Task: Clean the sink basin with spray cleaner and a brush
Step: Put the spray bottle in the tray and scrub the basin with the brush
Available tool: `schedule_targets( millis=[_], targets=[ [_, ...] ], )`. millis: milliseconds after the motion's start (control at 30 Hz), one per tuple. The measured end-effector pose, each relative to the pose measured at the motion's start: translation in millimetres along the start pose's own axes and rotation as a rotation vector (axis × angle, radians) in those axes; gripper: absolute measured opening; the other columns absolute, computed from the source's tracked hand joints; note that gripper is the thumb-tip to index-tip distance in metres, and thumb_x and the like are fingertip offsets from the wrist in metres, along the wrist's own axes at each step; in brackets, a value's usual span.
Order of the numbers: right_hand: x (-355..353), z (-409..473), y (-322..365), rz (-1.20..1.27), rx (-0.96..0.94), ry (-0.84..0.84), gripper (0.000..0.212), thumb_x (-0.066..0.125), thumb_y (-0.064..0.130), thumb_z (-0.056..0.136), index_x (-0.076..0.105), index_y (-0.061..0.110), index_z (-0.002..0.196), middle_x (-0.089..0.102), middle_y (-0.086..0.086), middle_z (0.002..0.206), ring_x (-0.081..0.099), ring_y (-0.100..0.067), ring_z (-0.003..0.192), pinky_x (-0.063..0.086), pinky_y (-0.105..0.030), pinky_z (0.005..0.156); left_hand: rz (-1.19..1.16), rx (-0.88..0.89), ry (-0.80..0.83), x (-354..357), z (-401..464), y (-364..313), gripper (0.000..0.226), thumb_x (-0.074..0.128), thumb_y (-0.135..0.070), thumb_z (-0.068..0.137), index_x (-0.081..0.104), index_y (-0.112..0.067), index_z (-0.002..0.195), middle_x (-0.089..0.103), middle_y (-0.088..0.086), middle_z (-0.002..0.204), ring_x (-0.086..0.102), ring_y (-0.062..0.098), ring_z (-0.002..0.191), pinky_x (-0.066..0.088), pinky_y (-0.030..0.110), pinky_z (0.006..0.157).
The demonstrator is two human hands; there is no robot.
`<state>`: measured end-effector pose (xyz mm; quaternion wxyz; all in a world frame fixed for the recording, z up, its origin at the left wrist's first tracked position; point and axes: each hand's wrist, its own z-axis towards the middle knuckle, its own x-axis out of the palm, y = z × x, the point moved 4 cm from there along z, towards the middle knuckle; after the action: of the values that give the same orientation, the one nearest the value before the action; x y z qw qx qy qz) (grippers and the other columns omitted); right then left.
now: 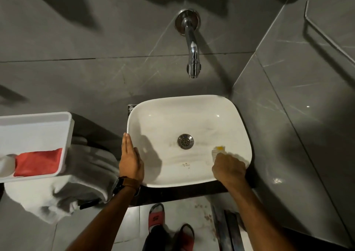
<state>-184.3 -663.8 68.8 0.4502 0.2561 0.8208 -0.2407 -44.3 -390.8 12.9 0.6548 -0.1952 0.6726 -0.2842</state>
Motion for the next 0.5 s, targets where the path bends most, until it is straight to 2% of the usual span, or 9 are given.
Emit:
schedule_targets(
  millis=[67, 167, 233, 300, 400, 500],
  targets=[
    [7, -6, 15, 0.038, -0.048, 0.056, 0.033, 0.045, 0.021, 0.096, 0.064, 0.02, 0.122, 0.067, -0.006, 0.128, 0.062, -0.027, 0.118, 0.047, -0.038, 0.094, -0.005, -0.015, 0.004, -1, -1, 0, 0.058, 0.035, -0.015, 0.103, 0.012, -0.014, 0.156, 0.014, 0.004, 0.164, 0.057, 0.034, 0.117, 0.056, 0.04, 0.079],
    [20, -41, 98, 0.214, -0.299, 0.242, 0.045, 0.048, 0.025, 0.094, 0.053, 0.01, 0.136, 0.065, -0.014, 0.131, 0.063, -0.034, 0.12, 0.05, -0.041, 0.095, 0.005, -0.018, 0.018, -2, -1, -1, 0.058, 0.035, -0.016, 0.103, 0.013, -0.013, 0.156, 0.015, 0.006, 0.164, 0.057, 0.036, 0.118, 0.057, 0.046, 0.08],
    [13, -70, 149, 0.305, -0.481, 0.329, 0.044, 0.053, 0.035, 0.092, 0.056, 0.01, 0.128, 0.067, -0.017, 0.127, 0.065, -0.038, 0.115, 0.05, -0.044, 0.092, 0.018, -0.02, 0.029, -2, -1, -2, 0.058, 0.036, -0.015, 0.102, 0.014, -0.01, 0.156, 0.015, 0.008, 0.164, 0.056, 0.037, 0.119, 0.057, 0.047, 0.079],
    [6, -74, 158, 0.283, -0.529, 0.297, 0.04, 0.055, 0.034, 0.092, 0.058, 0.012, 0.126, 0.067, -0.017, 0.126, 0.065, -0.038, 0.114, 0.049, -0.044, 0.091, 0.022, -0.016, 0.033, -2, -1, -3, 0.058, 0.037, -0.013, 0.102, 0.015, -0.009, 0.155, 0.016, 0.009, 0.164, 0.055, 0.037, 0.122, 0.057, 0.048, 0.079],
    [6, -44, 92, 0.084, -0.377, 0.17, 0.045, 0.048, 0.022, 0.095, 0.051, 0.011, 0.139, 0.065, -0.014, 0.131, 0.064, -0.035, 0.118, 0.048, -0.042, 0.093, 0.014, -0.007, 0.026, -3, -3, -3, 0.058, 0.036, -0.013, 0.103, 0.013, -0.011, 0.156, 0.015, 0.007, 0.164, 0.052, 0.035, 0.125, 0.056, 0.047, 0.083],
    [-2, -4, -9, -0.008, -0.048, -0.017, 0.033, 0.043, 0.022, 0.098, 0.063, 0.019, 0.124, 0.066, -0.006, 0.129, 0.063, -0.028, 0.118, 0.047, -0.038, 0.097, -0.003, -0.006, 0.022, -3, -2, -4, 0.057, 0.034, -0.014, 0.103, 0.013, -0.012, 0.156, 0.014, 0.006, 0.164, 0.051, 0.034, 0.126, 0.056, 0.046, 0.084]
  ],
)
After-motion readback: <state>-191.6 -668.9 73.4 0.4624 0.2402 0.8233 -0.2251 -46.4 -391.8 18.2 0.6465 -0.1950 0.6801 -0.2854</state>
